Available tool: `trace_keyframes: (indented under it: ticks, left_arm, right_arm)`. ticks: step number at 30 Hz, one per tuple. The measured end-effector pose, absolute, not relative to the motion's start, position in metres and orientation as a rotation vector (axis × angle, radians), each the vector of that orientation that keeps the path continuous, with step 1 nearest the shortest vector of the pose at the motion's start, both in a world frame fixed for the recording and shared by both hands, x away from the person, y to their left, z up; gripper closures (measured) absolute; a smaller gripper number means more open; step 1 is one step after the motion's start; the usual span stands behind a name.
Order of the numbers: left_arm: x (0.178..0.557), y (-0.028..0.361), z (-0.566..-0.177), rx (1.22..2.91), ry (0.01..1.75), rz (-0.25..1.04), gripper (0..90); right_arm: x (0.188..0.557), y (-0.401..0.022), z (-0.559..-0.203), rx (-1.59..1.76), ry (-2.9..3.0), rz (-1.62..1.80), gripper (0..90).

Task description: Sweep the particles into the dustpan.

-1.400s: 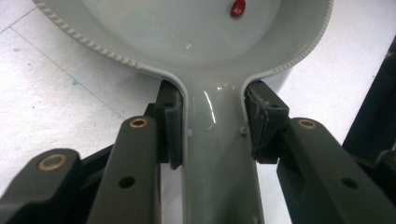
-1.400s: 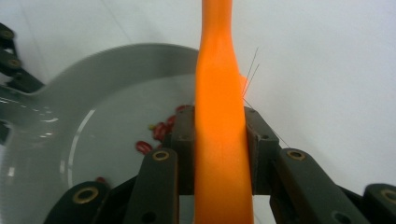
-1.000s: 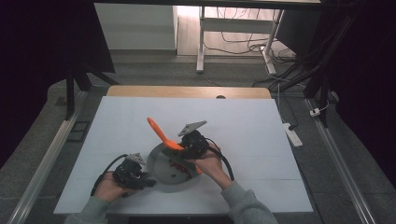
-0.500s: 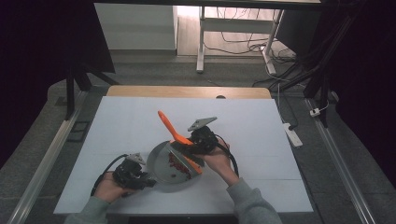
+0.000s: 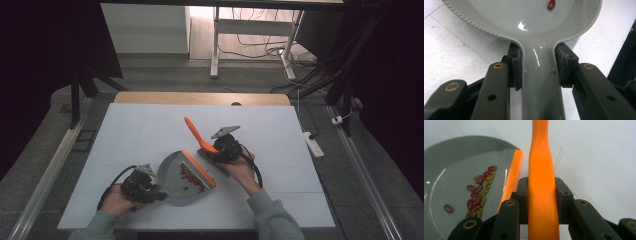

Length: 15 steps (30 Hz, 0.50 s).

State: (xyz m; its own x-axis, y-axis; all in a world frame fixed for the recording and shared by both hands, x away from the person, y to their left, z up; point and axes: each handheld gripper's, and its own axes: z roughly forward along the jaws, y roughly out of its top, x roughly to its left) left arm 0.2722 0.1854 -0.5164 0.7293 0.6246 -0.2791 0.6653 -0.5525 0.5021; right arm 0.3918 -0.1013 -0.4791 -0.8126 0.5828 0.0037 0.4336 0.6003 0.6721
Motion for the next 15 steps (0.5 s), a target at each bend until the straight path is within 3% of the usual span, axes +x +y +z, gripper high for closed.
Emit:
trace_keyframes:
  ticks: [15]
  left_arm:
    - [0.272, 0.185, -0.516, 2.34, 0.972, -0.09, 61.4]
  right_arm:
    - [0.374, -0.084, -0.485, 0.838, 2.647, 1.116, 70.8]
